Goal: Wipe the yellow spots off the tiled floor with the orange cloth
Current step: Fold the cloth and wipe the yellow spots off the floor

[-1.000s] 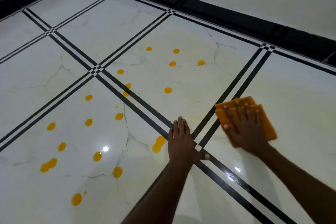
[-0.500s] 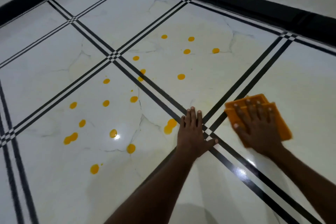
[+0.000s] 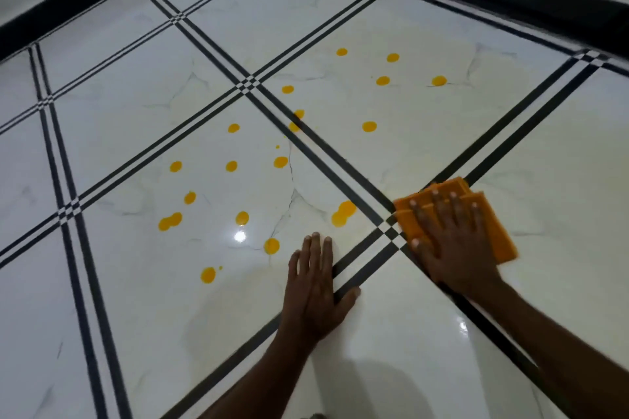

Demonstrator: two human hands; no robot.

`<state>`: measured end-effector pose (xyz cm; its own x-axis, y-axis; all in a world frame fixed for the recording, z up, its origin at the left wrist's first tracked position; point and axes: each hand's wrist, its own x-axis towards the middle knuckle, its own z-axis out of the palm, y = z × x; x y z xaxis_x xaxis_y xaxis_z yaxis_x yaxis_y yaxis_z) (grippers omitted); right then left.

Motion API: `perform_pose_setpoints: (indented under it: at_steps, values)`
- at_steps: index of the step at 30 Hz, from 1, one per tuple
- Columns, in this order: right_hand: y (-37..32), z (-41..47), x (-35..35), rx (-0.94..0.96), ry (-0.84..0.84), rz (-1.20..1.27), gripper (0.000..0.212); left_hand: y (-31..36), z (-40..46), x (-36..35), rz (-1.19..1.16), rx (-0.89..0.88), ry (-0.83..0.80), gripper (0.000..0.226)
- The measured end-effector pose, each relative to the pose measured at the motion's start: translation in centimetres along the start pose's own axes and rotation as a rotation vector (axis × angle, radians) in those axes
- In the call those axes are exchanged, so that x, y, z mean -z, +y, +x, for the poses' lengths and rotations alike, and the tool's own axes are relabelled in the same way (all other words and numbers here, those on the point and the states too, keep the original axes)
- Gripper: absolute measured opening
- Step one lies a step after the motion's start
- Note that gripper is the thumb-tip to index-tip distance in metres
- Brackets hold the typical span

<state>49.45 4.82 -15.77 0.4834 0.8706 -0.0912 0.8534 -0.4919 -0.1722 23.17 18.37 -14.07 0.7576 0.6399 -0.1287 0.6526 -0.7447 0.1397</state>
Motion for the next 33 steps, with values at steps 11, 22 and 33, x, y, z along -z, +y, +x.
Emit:
perform_pose_setpoints:
  at_steps: [11, 22, 33]
  values:
    - [-9.0, 3.5, -1.6, 0.137, -0.036, 0.040, 0.074, -1.9, -1.7, 0.9, -0.052, 0.091, -0.073, 0.103]
    - [-10.6, 8.0, -1.8, 0.075, -0.004, 0.023, 0.077, -1.7, -1.5, 0.7, -0.008, 0.089, -0.070, 0.104]
    - [-0.6, 7.5, 0.9, -0.231, 0.029, 0.063, 0.077, -1.4, -0.7, 1.9, 0.057, 0.097, -0.147, 0.101]
